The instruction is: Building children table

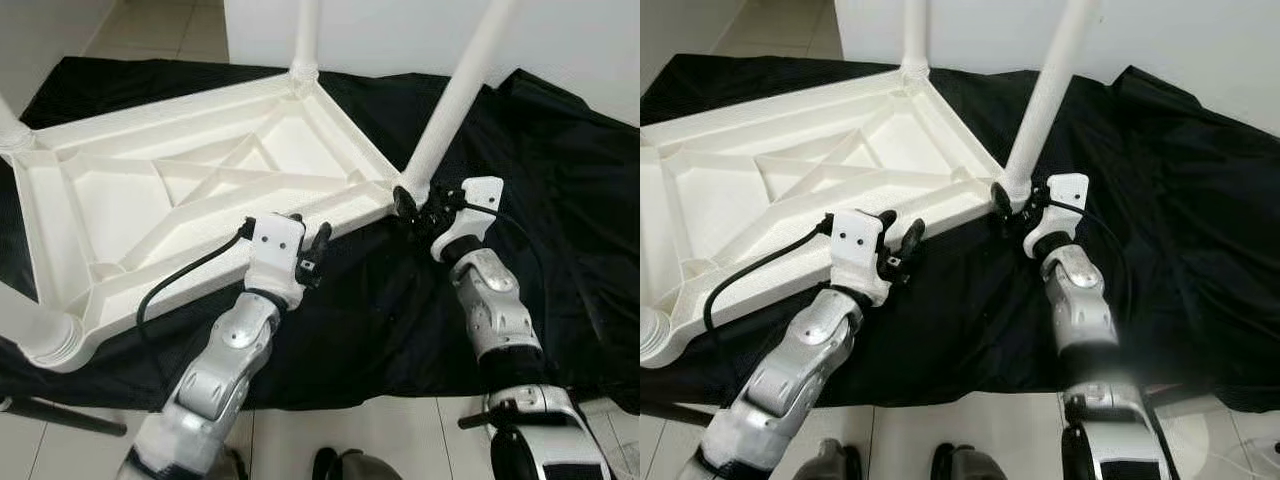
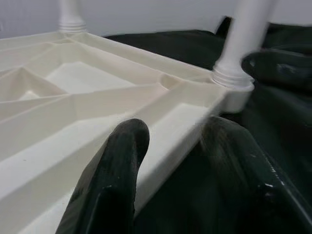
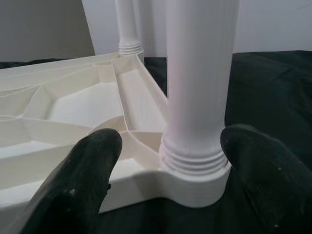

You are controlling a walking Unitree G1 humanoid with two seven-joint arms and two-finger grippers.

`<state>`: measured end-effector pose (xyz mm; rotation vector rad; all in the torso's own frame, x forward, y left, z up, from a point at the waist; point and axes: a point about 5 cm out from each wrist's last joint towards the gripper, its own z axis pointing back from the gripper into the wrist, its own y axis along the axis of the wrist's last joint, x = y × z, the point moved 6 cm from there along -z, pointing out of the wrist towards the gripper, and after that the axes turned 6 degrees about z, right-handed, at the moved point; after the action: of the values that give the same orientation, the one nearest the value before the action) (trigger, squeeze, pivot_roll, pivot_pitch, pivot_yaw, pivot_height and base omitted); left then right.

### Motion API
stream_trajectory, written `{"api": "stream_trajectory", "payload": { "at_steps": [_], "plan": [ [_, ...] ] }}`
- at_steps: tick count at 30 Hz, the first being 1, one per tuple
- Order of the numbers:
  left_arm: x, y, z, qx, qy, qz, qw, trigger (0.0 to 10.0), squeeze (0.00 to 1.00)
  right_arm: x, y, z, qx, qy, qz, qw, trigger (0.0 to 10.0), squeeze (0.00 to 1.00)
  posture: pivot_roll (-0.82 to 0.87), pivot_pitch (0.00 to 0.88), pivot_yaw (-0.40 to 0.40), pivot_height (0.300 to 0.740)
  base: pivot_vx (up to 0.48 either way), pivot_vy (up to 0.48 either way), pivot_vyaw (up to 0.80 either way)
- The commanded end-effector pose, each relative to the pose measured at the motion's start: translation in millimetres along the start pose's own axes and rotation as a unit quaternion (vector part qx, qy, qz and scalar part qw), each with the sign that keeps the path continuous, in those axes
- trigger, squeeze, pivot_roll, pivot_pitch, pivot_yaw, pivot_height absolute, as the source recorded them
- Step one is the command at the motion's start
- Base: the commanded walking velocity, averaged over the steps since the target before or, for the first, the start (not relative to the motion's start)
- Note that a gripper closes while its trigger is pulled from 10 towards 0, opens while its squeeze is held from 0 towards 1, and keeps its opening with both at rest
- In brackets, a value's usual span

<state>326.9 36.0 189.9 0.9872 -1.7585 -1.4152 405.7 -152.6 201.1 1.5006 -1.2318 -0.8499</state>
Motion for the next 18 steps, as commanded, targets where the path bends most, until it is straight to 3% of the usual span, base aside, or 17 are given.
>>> {"api": "stream_trajectory", "payload": {
  "at_steps": [1,8,12,16,18],
  "plan": [
    [33.4,-7,7.4,-0.026,-0.145,0.003,0.989,10.0,0.00,-0.9,-2,3.6,0.000,-0.002,-0.005,1.000,10.0,0.00,-0.01,0.178,-0.053,0.740,0.000,0.000,0.00],
    [1.6,-22,20.6,-0.066,-0.108,-0.030,0.991,10.0,0.00,-12.5,5,16.9,0.024,0.003,-0.019,1.000,10.0,0.00,-0.01,0.176,-0.041,0.740,0.000,0.000,0.00],
    [-10.6,-26,21.5,-0.078,-0.087,-0.045,0.992,10.0,0.00,-15.0,9,19.9,0.029,0.005,-0.018,0.999,10.0,0.00,-0.02,0.177,-0.040,0.740,0.000,0.000,0.00],
    [-37.2,-34,19.1,-0.099,-0.049,-0.093,0.990,10.0,0.00,-14.0,21,23.7,0.043,-0.003,-0.013,0.999,10.0,0.00,-0.04,0.179,-0.031,0.740,0.000,0.000,0.00],
    [-38.3,-35,18.8,-0.101,-0.049,-0.096,0.989,10.0,0.00,-13.6,22,24.1,0.045,-0.005,-0.013,0.999,10.0,0.00,-0.04,0.179,-0.028,0.740,0.000,0.000,0.00]
  ]
}}
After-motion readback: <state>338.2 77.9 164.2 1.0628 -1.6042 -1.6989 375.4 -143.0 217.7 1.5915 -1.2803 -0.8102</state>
